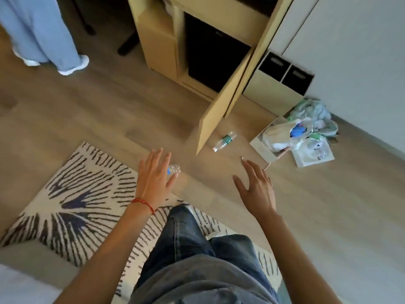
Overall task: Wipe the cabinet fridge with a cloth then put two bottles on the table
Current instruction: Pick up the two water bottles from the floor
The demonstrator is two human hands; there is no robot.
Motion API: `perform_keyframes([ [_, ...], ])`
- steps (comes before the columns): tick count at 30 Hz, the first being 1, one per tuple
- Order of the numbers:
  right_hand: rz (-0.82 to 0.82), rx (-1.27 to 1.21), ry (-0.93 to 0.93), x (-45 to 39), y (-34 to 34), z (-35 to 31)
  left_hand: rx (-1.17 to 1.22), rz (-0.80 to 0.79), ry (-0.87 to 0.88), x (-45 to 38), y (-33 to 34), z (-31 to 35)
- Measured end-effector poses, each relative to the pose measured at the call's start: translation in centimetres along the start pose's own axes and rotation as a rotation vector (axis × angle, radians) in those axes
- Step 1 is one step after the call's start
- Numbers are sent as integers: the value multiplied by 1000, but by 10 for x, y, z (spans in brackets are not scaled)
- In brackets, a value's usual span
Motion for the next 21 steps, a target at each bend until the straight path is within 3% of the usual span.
perform_keyframes([
  [11,-272,51,-310,-82,71,-69,113,22,-370,10,22,-75],
  [21,-543,56,-533,-155,185,-100,185,107,-767,21,81,-119],
])
Point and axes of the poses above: each hand's wrist, its own x-axis away from the middle knuckle, its own y-axis out of the palm, z = x × y, the point moved 10 cm from there along -x, towards the middle knuckle, and after that the axes turned 2 degrees about -x, right-handed, at the moved point
